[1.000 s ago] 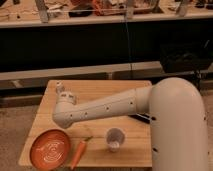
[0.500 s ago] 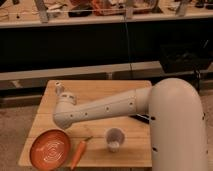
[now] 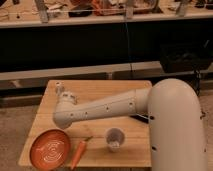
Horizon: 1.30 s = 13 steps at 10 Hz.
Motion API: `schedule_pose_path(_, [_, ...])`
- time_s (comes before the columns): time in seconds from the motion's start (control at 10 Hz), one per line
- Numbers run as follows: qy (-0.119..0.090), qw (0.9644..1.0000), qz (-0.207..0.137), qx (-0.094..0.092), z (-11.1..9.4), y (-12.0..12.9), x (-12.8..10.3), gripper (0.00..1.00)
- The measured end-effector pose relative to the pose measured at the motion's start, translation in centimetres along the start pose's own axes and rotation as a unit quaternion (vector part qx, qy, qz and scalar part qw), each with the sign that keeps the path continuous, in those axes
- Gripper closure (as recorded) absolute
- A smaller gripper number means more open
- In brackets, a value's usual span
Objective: Push the ceramic bowl across the table
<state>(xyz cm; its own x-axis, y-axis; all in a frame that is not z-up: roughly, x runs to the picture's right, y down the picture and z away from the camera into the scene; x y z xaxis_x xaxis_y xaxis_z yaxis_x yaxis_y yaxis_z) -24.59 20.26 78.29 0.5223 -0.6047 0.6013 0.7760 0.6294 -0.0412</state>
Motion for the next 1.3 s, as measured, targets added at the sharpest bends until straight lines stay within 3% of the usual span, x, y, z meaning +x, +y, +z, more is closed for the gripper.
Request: schedule_pose_path(1.3, [-0.035, 0.9992, -0.017, 0.013, 1.2, 0.1, -0.5, 0.97])
